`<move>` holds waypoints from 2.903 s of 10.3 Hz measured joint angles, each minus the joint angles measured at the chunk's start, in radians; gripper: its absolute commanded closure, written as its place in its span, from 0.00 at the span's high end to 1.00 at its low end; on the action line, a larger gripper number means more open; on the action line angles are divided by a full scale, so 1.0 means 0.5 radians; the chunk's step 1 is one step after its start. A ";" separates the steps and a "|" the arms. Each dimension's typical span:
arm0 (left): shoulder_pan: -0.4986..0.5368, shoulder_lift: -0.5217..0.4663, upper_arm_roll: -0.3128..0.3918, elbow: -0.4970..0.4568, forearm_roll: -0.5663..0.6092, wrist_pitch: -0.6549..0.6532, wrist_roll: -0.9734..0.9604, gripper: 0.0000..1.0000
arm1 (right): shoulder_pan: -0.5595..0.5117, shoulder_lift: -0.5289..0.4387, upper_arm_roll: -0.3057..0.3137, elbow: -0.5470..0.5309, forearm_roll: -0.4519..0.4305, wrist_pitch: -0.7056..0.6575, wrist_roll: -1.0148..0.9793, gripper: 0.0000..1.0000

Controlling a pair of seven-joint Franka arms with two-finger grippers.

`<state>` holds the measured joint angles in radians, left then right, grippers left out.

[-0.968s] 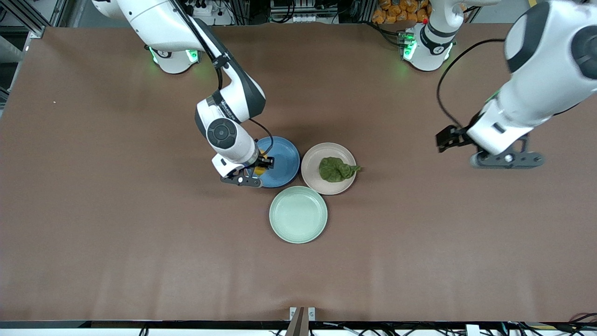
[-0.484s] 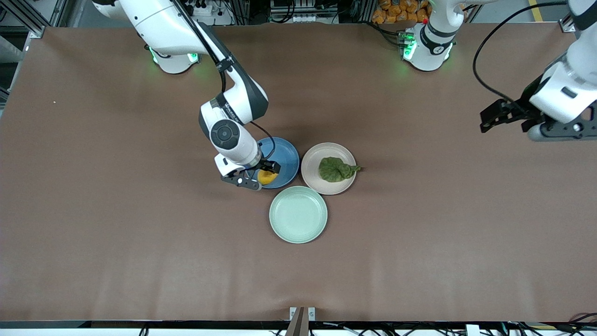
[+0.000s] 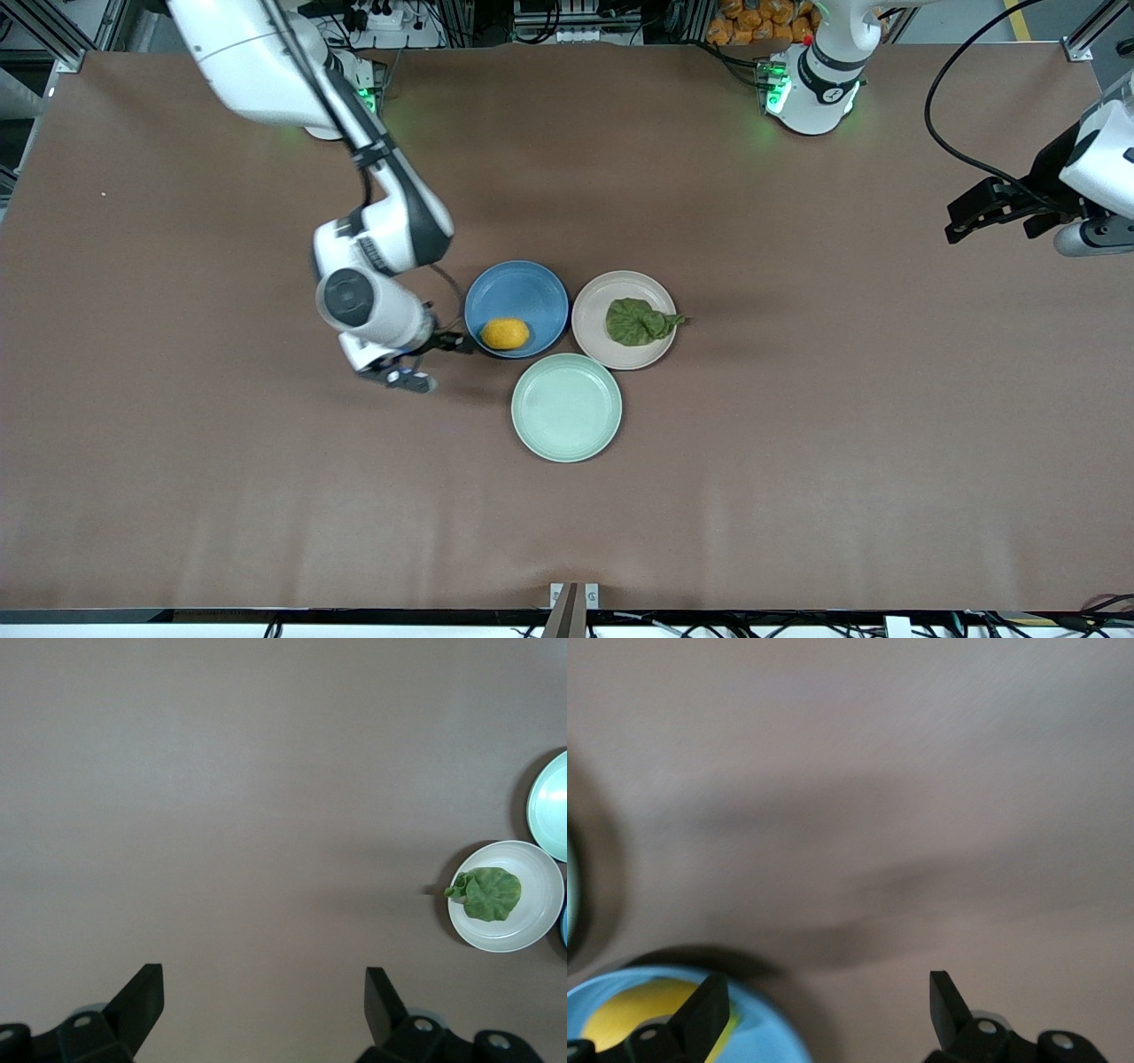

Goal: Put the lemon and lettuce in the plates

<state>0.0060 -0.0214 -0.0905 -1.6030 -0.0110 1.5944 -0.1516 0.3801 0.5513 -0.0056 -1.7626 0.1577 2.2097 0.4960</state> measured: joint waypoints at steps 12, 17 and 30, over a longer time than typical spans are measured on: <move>0.068 0.031 -0.133 0.103 0.063 0.006 0.000 1.00 | -0.837 -0.280 0.219 -0.329 -0.408 0.005 -0.603 1.00; 0.059 0.039 -0.123 0.136 0.065 0.006 0.000 1.00 | -0.837 -0.855 0.274 -0.692 -0.429 0.005 -0.603 1.00; 0.051 0.039 -0.110 0.164 0.123 0.006 0.000 1.00 | -0.839 -1.065 0.231 0.540 -0.276 -1.307 -0.899 1.00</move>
<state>0.0313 -0.0019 -0.1456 -1.5212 0.0505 1.5973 -0.1515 -0.0396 0.0186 0.1100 -1.4928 0.0199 1.5560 0.0467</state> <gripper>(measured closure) 0.000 0.000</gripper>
